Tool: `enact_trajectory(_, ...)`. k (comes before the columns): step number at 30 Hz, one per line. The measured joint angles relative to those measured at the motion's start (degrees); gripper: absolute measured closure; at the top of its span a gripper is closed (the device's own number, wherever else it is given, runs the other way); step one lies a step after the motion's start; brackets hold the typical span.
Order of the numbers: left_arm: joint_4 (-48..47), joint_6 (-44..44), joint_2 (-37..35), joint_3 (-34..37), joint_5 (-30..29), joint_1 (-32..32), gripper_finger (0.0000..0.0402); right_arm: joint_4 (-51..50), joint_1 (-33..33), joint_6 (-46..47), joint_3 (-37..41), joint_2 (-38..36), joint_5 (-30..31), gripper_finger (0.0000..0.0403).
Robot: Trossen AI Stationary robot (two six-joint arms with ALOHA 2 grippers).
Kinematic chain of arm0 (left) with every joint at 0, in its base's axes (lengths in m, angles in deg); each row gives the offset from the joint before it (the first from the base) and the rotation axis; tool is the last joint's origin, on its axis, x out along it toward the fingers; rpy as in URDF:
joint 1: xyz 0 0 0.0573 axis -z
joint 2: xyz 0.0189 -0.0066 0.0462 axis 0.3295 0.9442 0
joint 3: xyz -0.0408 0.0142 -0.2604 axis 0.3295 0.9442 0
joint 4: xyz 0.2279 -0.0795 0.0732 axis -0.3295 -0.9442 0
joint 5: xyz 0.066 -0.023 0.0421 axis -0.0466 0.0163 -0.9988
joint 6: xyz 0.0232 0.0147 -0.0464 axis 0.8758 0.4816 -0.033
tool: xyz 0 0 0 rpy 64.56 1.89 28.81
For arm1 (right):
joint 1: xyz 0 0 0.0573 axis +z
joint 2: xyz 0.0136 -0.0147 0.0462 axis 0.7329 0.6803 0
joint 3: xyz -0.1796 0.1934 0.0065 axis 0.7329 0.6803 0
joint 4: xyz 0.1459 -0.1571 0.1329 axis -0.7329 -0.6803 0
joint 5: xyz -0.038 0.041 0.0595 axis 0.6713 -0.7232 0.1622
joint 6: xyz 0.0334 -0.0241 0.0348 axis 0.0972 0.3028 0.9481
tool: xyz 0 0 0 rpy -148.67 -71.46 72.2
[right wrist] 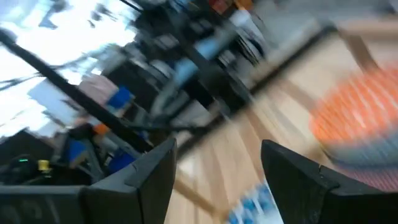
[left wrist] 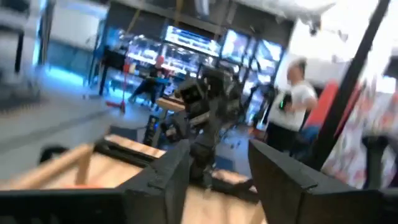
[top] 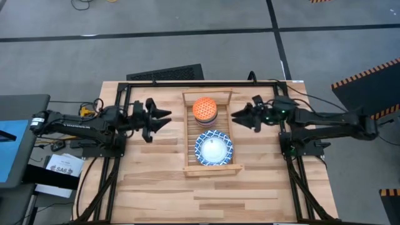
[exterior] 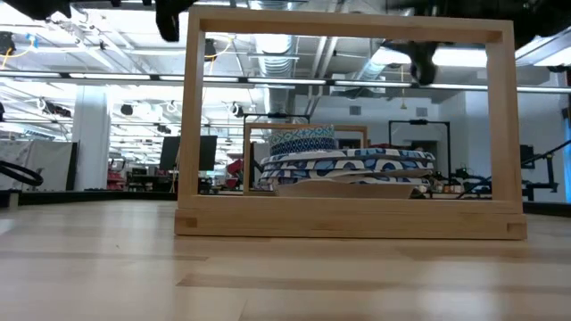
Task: Place and stack bowls onto a shelf
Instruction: Return to Home Position
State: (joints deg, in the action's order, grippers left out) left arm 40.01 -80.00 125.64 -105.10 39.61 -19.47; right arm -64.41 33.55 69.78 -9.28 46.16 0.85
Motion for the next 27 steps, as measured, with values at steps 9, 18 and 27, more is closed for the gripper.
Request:
enact_trajectory(9, -5.41, 5.06, -1.95, 0.00, 4.81, 0.07, 0.0393, 6.89, 1.33, -7.26, -1.26, 0.82, 0.24, 0.0192)
enact_trajectory(18, -9.19, 4.92, -5.06, 0.00, 5.75, 0.02, 0.0401, 3.38, 0.83, -11.93, -5.46, 0.86, -1.05, 0.0382)
enact_trajectory(27, -23.15, 5.91, -14.25, 0.41, 6.07, 0.02, 0.0401, 2.86, 0.81, -12.27, -6.21, 0.86, -1.07, 0.0383)
